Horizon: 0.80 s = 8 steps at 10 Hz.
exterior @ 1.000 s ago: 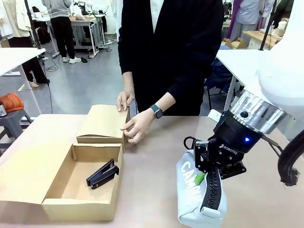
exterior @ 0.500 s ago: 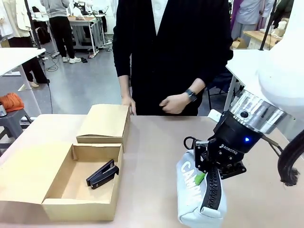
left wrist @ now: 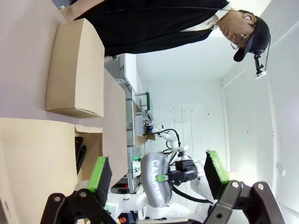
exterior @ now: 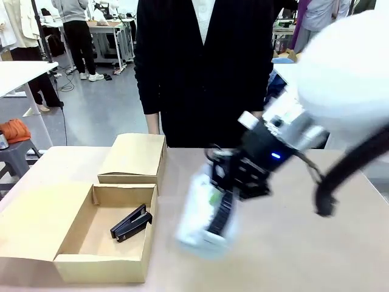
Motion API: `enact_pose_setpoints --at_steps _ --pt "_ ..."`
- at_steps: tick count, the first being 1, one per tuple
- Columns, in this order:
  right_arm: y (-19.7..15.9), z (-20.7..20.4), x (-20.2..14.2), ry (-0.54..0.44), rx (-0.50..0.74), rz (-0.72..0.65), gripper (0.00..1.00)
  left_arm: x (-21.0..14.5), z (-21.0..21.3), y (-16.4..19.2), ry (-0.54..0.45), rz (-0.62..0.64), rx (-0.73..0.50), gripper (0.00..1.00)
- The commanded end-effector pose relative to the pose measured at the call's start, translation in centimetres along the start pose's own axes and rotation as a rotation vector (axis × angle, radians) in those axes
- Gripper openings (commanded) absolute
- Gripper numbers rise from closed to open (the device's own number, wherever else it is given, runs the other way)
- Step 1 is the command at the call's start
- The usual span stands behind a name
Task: Place items inside the box.
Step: Pick up a Pencil pouch or Stapler and place it inside the Mailer Box closest to the robot.
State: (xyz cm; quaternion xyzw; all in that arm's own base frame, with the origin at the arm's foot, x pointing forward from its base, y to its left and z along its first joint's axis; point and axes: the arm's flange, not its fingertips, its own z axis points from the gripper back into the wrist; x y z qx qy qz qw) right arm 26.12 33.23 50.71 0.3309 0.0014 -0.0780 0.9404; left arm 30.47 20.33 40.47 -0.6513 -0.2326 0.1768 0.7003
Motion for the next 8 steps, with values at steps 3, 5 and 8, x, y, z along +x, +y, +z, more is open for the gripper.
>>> enact_pose_setpoints --at_steps 3,5,8 --pt "12.1 -14.3 2.0 0.076 -0.144 0.128 0.06 -0.2 0.1 -0.1 0.001 -0.018 -0.013 1.00" --pt "8.7 -6.9 -0.3 -0.020 0.090 0.050 0.06 -0.2 0.1 -0.1 0.001 -0.018 -0.013 1.00" --pt "12.3 -15.3 0.2 -0.052 -0.228 0.088 0.06 -0.2 0.1 -0.1 0.001 -0.018 -0.013 1.00"
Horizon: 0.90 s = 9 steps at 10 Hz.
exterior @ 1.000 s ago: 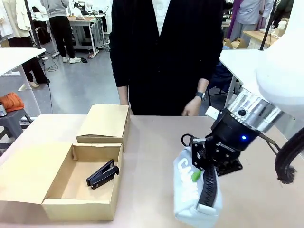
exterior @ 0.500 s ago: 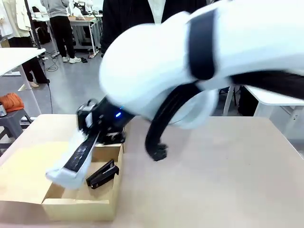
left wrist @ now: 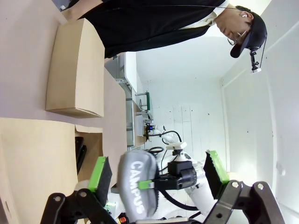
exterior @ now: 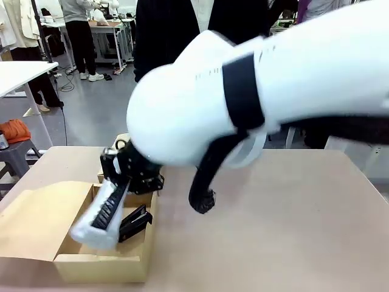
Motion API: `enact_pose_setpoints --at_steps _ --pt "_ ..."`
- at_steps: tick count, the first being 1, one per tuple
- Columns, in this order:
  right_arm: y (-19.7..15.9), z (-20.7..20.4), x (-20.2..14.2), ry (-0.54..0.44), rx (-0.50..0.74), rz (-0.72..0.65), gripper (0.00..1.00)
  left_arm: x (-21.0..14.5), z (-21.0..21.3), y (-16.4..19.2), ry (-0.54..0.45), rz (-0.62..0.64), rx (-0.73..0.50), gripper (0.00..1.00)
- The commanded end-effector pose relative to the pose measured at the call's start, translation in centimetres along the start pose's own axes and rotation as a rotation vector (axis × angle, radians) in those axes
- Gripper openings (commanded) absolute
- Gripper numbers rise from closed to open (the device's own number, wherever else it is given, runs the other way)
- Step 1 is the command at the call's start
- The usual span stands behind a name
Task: Place items inside the box.
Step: Pick up a Pencil pouch or Stapler and place it inside the Mailer Box closest to the robot.
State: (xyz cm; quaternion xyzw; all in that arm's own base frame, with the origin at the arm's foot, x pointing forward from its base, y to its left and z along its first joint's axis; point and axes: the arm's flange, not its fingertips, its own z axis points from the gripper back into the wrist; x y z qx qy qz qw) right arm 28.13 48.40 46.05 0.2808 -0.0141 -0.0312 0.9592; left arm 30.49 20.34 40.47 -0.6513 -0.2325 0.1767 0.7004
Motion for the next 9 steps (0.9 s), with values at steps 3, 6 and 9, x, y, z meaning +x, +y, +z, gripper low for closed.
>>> enact_pose_setpoints --at_steps 3,6,9 --pt "6.0 -4.9 2.6 -0.040 -0.169 0.089 0.06 -0.2 0.1 -0.1 0.001 -0.019 -0.013 1.00" --pt "7.2 -8.8 3.4 -0.023 -0.234 0.142 0.06 -0.2 0.1 -0.1 0.001 -0.019 -0.013 1.00" --pt "7.9 -12.4 3.5 0.018 -0.304 0.147 0.06 -0.2 0.1 -0.1 0.001 -0.019 -0.013 1.00"
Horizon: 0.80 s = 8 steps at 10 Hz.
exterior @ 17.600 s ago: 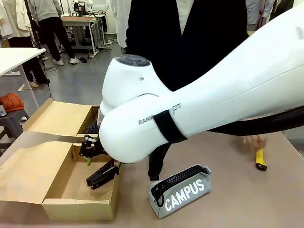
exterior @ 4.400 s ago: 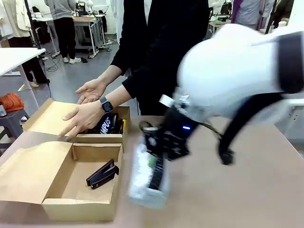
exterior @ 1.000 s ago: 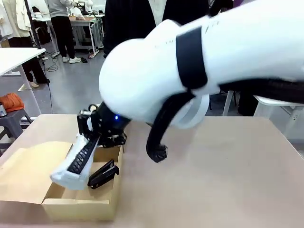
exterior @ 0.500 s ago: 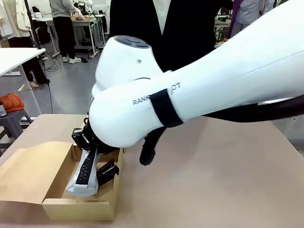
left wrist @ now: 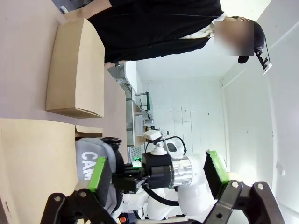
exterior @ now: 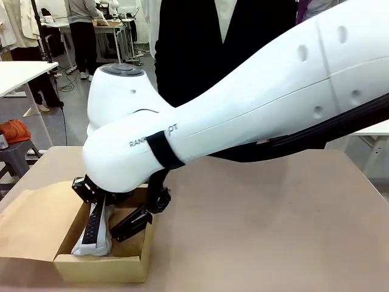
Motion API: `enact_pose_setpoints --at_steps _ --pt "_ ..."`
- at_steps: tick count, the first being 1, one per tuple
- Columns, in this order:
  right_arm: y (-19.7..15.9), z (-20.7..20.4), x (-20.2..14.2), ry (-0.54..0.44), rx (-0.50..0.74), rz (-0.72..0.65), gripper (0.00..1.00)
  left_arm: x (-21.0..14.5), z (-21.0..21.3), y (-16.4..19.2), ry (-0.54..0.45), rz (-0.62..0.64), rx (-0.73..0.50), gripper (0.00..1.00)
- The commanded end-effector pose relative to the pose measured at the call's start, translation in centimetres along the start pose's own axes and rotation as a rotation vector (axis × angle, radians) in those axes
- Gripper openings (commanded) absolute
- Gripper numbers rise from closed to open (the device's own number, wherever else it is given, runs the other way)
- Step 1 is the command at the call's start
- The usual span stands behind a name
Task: Place items inside the box.
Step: Pick up a Pencil pouch or Stapler and place it inside the Mailer Box closest to the robot.
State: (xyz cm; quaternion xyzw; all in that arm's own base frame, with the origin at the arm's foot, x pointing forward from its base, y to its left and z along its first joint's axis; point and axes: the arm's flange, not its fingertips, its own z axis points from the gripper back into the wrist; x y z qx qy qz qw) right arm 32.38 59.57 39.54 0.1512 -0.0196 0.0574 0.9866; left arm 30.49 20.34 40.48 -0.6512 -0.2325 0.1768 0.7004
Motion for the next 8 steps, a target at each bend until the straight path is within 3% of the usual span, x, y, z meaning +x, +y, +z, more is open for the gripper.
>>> enact_pose_setpoints --at_steps 1,5,8 --pt "1.7 -1.0 0.4 -0.002 -0.061 -0.053 0.06 -0.2 0.1 -0.1 0.001 -0.018 -0.013 1.00" --pt "0.1 -3.8 1.7 0.087 -0.057 -0.107 0.06 -0.2 0.1 -0.1 0.001 -0.018 -0.013 1.00" --pt "-0.9 -4.1 2.6 0.098 -0.037 -0.128 0.06 -0.2 0.1 -0.1 0.001 -0.018 -0.013 1.00"
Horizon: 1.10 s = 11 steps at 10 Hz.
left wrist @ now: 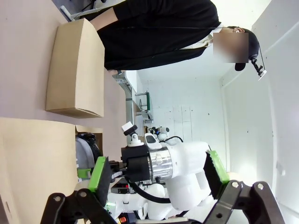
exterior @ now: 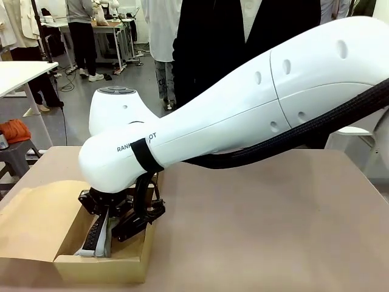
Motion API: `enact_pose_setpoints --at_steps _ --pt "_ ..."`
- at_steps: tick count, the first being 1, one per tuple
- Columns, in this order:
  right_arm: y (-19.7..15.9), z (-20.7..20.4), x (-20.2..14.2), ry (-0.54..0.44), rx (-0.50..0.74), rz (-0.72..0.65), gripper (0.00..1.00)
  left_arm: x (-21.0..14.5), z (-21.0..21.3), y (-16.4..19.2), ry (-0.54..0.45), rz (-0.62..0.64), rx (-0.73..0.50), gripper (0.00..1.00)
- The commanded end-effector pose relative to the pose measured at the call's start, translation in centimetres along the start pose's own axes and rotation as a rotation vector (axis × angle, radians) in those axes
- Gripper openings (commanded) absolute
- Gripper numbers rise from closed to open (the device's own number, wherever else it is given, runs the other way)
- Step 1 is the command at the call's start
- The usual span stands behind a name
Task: Place items inside the box.
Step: Pick up a Pencil pouch or Stapler and place it inside the Mailer Box closest to the robot.
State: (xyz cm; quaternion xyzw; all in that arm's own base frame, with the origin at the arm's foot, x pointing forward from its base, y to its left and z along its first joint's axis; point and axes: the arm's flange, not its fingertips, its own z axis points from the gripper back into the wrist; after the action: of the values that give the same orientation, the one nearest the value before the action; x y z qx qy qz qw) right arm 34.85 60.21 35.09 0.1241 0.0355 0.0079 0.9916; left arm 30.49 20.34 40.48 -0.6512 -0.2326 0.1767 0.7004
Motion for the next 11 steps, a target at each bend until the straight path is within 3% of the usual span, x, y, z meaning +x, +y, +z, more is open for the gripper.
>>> enact_pose_setpoints --at_steps 1,2,3,5,11 --pt "-0.1 0.6 0.4 0.007 0.020 -0.020 0.06 -0.2 0.1 -0.1 0.001 -0.018 -0.013 1.00" --pt "-0.3 0.6 0.4 0.015 0.021 -0.023 0.25 -0.2 0.1 -0.1 0.001 -0.018 -0.013 1.00" --pt "-0.4 0.6 0.4 0.022 0.012 -0.011 0.66 -0.2 0.1 -0.1 0.001 -0.018 -0.013 1.00" --pt "-0.6 0.8 0.3 0.033 0.026 -0.012 1.00 -0.2 0.1 -0.1 0.001 -0.018 -0.013 1.00" --pt "-1.8 2.5 -0.4 0.018 0.074 -0.011 1.00 -0.2 0.1 -0.1 0.001 -0.018 -0.013 1.00"
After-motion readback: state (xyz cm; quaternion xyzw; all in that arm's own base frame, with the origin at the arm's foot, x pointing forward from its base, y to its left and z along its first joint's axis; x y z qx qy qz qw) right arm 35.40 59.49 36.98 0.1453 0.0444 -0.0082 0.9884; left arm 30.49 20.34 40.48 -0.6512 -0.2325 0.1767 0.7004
